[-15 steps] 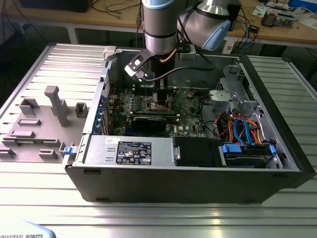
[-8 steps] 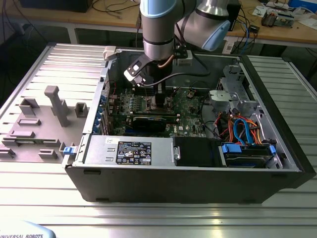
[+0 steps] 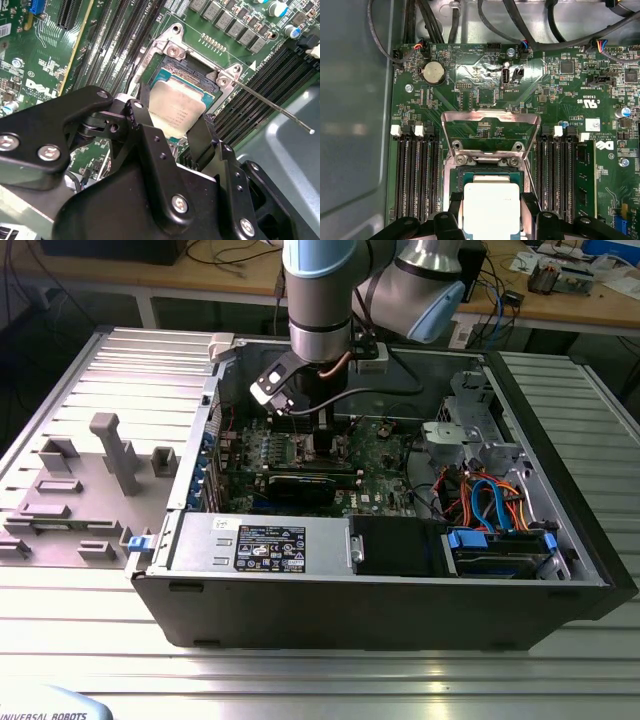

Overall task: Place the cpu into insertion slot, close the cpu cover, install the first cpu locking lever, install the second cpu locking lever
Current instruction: 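Place the cpu into insertion slot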

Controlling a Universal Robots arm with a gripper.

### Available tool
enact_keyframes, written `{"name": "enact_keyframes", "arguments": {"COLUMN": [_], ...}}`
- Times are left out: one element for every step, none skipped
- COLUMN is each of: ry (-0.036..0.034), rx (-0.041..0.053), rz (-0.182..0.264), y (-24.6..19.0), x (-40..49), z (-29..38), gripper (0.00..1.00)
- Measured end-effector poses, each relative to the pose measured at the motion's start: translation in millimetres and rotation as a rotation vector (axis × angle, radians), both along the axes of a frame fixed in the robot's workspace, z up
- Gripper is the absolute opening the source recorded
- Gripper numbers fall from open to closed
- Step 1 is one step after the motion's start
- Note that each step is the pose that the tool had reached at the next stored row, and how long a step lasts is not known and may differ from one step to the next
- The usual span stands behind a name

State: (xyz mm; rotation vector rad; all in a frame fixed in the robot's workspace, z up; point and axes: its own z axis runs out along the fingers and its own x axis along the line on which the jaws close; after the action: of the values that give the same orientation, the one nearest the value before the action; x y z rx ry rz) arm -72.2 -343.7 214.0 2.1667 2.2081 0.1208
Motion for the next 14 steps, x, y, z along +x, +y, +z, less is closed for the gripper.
{"name": "enact_keyframes", "arguments": {"ry": [0.0000,0.0000,-0.0003,-0.0003,-0.0001,-0.0001,-0.0001,0.0000,0.0000,0.0000,-0.0001,-0.0001,-0.0001,0.0000], "rx": [0.0000,0.0001,0.0004,0.0004,0.0002,0.0001,0.0002,0.0001,0.0001,0.0001,0.0001,0.0001,0.0001,0.0001], "rz": [0.000,0.000,-0.001,-0.001,-0.003,-0.005,-0.006,-0.011,-0.014,-0.014,-0.015,-0.014,-0.014,-0.014], "y": [0.0,0.0,0.1,0.1,0.1,0.2,0.2,0.3,0.4,0.5,0.7,0.8,0.9,1.3], "x": [0.0,0.0,0.0,0.1,0.0,0.0,0.0,0.0,0.0,0.0,0.0,0.0,0.0,-0.2], "z": [0.0,-0.1,-0.6,-1.2,-2.5,-3.4,-4.1,-5.3,-5.9,-6.6,-8.1,-9.3,-10.2,-11.6], "gripper": [0.54,0.54,0.54,0.54,0.54,0.54,0.54,0.54,0.54,0.54,0.54,0.54,0.54,0.54]}}
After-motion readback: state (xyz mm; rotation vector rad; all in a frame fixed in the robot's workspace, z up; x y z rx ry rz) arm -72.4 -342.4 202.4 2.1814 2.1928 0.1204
